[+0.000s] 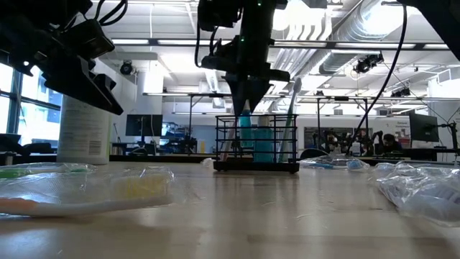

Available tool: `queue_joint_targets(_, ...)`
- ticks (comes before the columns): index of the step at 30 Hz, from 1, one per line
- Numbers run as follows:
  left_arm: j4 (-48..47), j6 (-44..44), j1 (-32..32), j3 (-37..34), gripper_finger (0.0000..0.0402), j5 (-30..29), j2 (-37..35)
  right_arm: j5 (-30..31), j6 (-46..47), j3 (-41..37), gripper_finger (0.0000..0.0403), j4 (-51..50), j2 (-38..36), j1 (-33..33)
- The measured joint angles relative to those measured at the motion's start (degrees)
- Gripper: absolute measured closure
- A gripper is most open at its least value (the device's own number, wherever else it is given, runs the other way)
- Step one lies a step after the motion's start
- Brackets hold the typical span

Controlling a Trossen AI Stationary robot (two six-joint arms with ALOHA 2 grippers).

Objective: Pick & Place toothbrushing station
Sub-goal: Put the mouthwash into the mesh organizer

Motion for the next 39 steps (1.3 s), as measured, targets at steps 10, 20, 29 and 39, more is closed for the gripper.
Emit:
queue_joint_targets(10, -0.34, 0.0, -0.01, 0.0, 0.0215, 0.0, -0.01, -0.15, 0.2, 0.0, 0.0314, -2.63, 0.0, 0.09)
queue_joint_targets(20, -0.3, 0.01, -0.02, 0.0, 0.0215, 0.0, 0.0, 0.17, 0.17, 0.0, 0.0314, -2.63, 0.0, -0.02)
queue_joint_targets(29, -0.28, 0.01, 0.0, 0.0, 0.0215, 0.0, 0.0, 0.03, 0.17, -1.93, 0.0314, 0.37, 0.0, -0.19)
queue_joint_targets(39, -0.17, -0.01, 0.0, 0.0, 0.0215, 0.0, 0.0, -1.14, 0.2, -5.29, 0.0314, 3.38, -0.15, -0.74)
